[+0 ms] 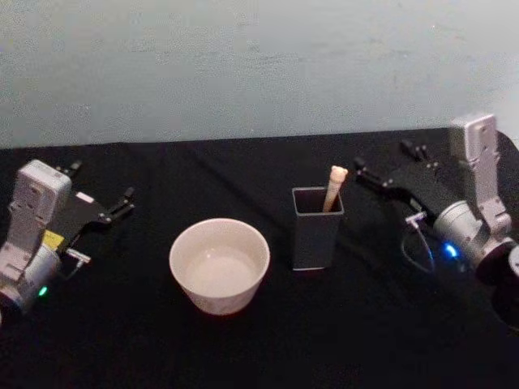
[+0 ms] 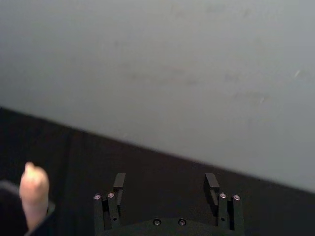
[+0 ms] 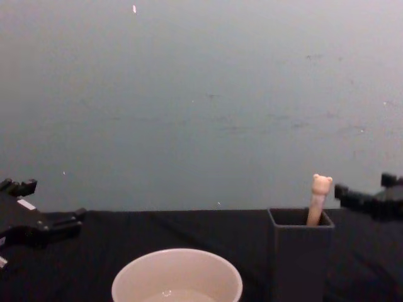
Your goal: Pick up the stirring spoon with one hand, stir inside the cup, then place it back in its original position.
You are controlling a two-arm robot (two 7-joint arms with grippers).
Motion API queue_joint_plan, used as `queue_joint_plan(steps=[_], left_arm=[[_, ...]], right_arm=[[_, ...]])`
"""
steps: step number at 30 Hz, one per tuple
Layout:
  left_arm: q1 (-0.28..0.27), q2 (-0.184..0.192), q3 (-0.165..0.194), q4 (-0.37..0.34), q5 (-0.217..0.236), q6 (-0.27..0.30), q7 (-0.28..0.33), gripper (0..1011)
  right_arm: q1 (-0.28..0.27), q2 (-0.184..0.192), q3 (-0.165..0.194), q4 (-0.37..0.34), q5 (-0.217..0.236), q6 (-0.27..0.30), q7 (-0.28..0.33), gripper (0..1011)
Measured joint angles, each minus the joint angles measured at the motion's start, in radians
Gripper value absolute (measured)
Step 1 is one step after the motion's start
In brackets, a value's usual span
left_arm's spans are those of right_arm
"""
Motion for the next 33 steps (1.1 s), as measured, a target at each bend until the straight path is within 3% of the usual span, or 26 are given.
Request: queue_joint_plan(steps=[8, 33], left_arm=[[0.0, 0.0, 0.0, 0.0, 0.0, 0.0, 0.0, 1001], [0.0, 0.0, 0.0, 0.0, 0.0, 0.0, 0.0, 1001]], right_arm=[[0.007, -0.018, -0.014, 0.052, -0.025, 0.033, 0.027, 1000], [0.005, -0.015, -0.013, 0.046, -0.022, 0.03, 0.026, 1000]])
